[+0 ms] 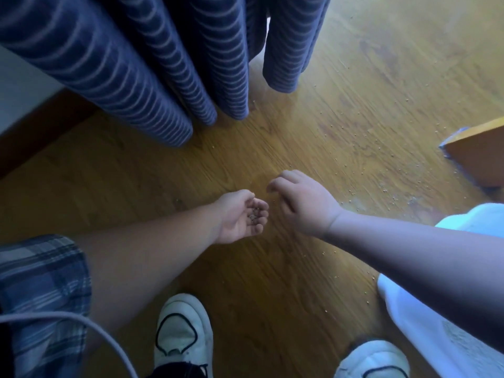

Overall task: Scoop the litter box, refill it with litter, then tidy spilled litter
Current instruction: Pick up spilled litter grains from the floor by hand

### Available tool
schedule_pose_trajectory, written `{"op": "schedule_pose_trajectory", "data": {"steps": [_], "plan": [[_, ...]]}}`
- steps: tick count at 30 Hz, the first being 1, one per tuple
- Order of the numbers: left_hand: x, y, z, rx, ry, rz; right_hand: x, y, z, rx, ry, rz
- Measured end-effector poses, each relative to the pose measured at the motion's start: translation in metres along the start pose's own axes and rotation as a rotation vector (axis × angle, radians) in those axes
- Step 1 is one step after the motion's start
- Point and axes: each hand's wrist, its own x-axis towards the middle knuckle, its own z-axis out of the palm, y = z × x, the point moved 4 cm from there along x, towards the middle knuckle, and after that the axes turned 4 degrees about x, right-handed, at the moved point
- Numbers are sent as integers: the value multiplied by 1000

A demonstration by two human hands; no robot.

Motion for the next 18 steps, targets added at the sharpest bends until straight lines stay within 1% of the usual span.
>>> {"op": "schedule_pose_trajectory", "data": {"steps": [2, 3, 5, 9, 12, 13, 14, 15, 16, 17, 18], "plan": [[-6, 0, -19, -14, 42, 0, 10, 6, 10, -262, -148, -66], [-8, 0, -28, -40, 57, 4, 14, 6, 16, -350, -227, -68], [-12, 2, -44, -89, 76, 32, 20, 2, 35, -418, -323, -49], [-17, 11, -70, -130, 88, 106, 28, -19, 66, -470, -390, -25], [-19, 17, -72, -136, 71, 119, 22, -9, 60, -500, -368, -36], [-18, 19, -68, -128, 63, 124, 18, 2, 52, -512, -340, -10], [-16, 21, -62, -117, 56, 128, 12, 18, 41, -537, -302, 48], [-16, 23, -53, -101, 42, 126, 6, 40, 26, -578, -261, 145], [-14, 25, -43, -92, 21, 123, -4, 65, 6, -621, -232, 295], [-12, 28, -30, -89, 4, 125, -17, 91, -17, -633, -212, 484], [-8, 30, -18, -87, -9, 131, -33, 113, -40, -613, -188, 660]]}}
